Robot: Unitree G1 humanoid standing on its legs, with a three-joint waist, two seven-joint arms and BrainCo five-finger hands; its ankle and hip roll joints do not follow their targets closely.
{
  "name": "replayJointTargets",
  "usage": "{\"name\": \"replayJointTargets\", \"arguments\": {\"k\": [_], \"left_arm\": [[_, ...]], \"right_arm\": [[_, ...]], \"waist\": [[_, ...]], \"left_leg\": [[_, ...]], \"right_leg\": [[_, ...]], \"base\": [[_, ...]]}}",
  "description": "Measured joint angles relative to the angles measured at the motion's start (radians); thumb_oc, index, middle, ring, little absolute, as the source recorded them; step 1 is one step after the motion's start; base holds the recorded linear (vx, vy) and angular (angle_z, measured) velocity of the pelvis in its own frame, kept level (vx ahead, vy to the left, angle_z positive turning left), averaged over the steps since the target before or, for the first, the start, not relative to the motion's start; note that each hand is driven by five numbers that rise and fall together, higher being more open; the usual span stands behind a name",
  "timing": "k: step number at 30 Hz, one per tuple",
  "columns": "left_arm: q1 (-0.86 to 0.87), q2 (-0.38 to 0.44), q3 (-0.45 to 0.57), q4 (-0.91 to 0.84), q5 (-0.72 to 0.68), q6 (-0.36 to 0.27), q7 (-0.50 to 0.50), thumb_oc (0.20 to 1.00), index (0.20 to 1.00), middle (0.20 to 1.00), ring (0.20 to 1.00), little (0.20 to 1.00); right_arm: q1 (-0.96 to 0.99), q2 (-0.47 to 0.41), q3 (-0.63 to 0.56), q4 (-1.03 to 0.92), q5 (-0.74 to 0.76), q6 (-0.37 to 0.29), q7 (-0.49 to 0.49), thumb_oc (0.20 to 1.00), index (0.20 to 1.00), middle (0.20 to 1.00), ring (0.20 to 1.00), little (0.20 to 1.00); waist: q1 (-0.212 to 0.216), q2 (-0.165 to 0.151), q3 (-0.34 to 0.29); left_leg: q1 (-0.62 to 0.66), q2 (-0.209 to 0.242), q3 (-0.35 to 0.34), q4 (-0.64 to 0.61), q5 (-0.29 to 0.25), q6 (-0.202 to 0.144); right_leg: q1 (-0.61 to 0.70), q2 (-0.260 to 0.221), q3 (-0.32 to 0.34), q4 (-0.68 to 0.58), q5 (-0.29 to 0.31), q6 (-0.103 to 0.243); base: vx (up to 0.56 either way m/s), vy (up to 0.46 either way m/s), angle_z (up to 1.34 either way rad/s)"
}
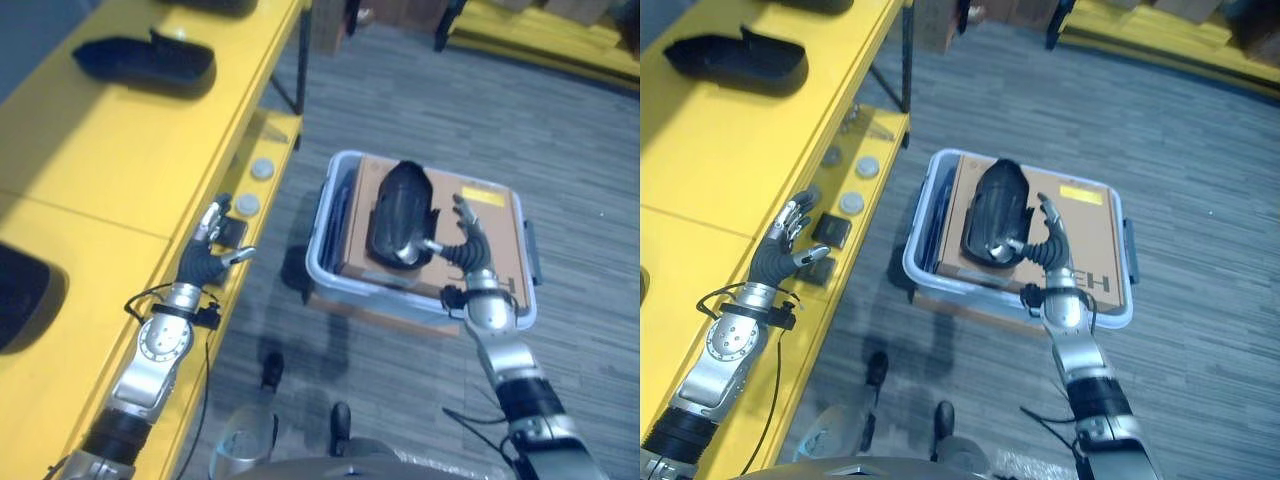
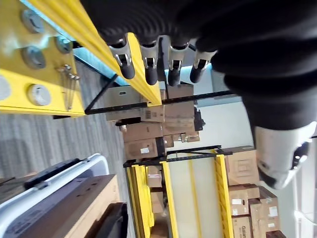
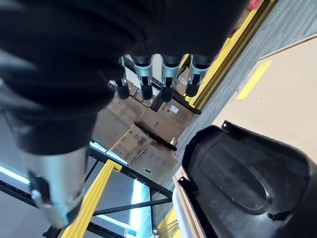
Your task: Move parts from the plastic box to the shelf.
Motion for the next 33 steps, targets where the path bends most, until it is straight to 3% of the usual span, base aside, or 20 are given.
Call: {"name": "replayJointTargets", "arguments": {"k": [6, 11, 25, 29, 33], "left_arm": [[-0.057, 0.003, -0.084, 0.000, -0.024, 0.000, 0.007, 1.000, 1.000, 1.000, 1.000, 1.000], [-0.115, 0.003, -0.089, 0.003, -0.038, -0.002, 0.013, 1.000, 1.000, 1.000, 1.000, 1.000], [-0.179, 0.002, -0.113, 0.048, -0.039, -0.007, 0.094, 1.000, 1.000, 1.000, 1.000, 1.000], [-0.197, 0.002, -0.116, 0.049, -0.039, -0.008, 0.100, 1.000, 1.000, 1.000, 1.000, 1.000], [-0.210, 0.002, -0.123, 0.050, -0.039, -0.008, 0.123, 1.000, 1.000, 1.000, 1.000, 1.000]], "right_arm": [[-0.206, -0.056, 0.003, 0.225, 0.000, 0.031, -0.105, 1.000, 1.000, 1.000, 1.000, 1.000], [-0.326, -0.095, 0.061, 0.343, 0.002, 0.040, -0.137, 1.000, 1.000, 1.000, 1.000, 1.000], [-0.644, -0.214, 0.198, 0.693, 0.080, 0.059, -0.175, 1.000, 1.000, 1.000, 1.000, 1.000], [-0.661, -0.217, 0.215, 0.739, 0.080, 0.061, -0.175, 1.000, 1.000, 1.000, 1.000, 1.000], [-0.728, -0.174, 0.264, 0.919, 0.080, 0.098, -0.173, 1.000, 1.000, 1.000, 1.000, 1.000]], "waist": [[0.013, 0.022, 0.078], [0.024, 0.039, 0.120], [0.039, 0.041, 0.155], [0.053, 0.042, 0.160], [0.052, 0.042, 0.160]], "left_leg": [[-0.082, 0.007, -0.010, 0.000, 0.026, -0.009], [-0.094, 0.005, -0.009, 0.000, 0.036, -0.003], [-0.162, 0.010, -0.011, 0.001, 0.049, 0.003], [-0.162, 0.006, -0.011, 0.001, 0.050, 0.004], [-0.162, 0.008, -0.013, 0.001, 0.050, 0.003]], "right_leg": [[-0.075, 0.011, -0.016, 0.000, 0.019, 0.003], [-0.085, 0.013, -0.020, 0.000, 0.023, 0.006], [-0.153, 0.019, -0.022, 0.000, 0.022, 0.007], [-0.153, 0.017, -0.024, 0.000, 0.021, 0.009], [-0.152, 0.019, -0.026, 0.000, 0.021, 0.010]], "base": [[-0.05, 0.003, 0.08], [-0.01, 0.000, 0.00], [0.00, 0.002, 0.00], [0.00, -0.001, 0.01], [0.00, 0.000, 0.00]]}}
